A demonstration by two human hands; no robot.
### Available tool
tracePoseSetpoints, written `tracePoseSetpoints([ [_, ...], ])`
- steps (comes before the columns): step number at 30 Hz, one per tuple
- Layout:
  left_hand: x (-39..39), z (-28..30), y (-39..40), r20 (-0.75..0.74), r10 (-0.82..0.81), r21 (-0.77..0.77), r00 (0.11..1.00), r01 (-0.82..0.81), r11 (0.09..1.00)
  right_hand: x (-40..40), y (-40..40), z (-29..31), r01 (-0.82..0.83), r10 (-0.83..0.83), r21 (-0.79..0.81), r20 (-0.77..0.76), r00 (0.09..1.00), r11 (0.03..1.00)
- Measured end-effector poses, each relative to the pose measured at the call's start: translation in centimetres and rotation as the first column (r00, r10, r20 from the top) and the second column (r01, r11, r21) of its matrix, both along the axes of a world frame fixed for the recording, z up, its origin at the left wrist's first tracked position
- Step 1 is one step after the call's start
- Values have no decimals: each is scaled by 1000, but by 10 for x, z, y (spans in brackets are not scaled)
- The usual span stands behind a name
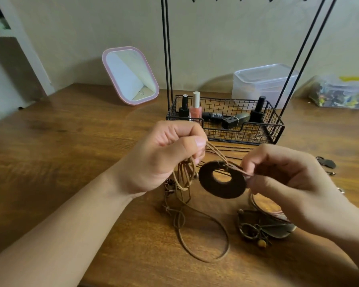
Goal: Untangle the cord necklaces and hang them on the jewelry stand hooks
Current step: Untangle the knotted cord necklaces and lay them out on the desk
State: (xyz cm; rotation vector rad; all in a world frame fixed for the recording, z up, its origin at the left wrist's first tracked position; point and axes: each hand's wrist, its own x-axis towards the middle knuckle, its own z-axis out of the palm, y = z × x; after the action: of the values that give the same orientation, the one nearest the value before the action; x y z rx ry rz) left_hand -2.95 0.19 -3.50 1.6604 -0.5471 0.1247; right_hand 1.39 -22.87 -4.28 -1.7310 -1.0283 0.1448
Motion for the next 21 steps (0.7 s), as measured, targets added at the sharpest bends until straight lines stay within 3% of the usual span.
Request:
tracePoseSetpoints([
  [3, -1, -1, 2, -30, -24, -91, 999, 21, 996, -1, 0, 3, -98, 103, 39, -167, 980, 994],
  [5, -1, -1, 1, -34, -43, -111, 998, 39, 993, 1, 0, 3, -27, 26, 2, -213, 977, 1000],
  [9, 1, -3, -2, -16, -35, -39, 999, 34, 999, -2, 5, 5, 114, -136, -131, -179, 974, 985],
  [13, 0, -3, -4, -40, -8, -28, 999, 7, 1000, -7, 4, 12, 51, -92, -173, -236, 967, 984],
  [21, -4, -5, -11, -11, -26, 116, 1000, 27, 993, -7, 3, 7, -37, 8, -298, -98, 995, 954],
])
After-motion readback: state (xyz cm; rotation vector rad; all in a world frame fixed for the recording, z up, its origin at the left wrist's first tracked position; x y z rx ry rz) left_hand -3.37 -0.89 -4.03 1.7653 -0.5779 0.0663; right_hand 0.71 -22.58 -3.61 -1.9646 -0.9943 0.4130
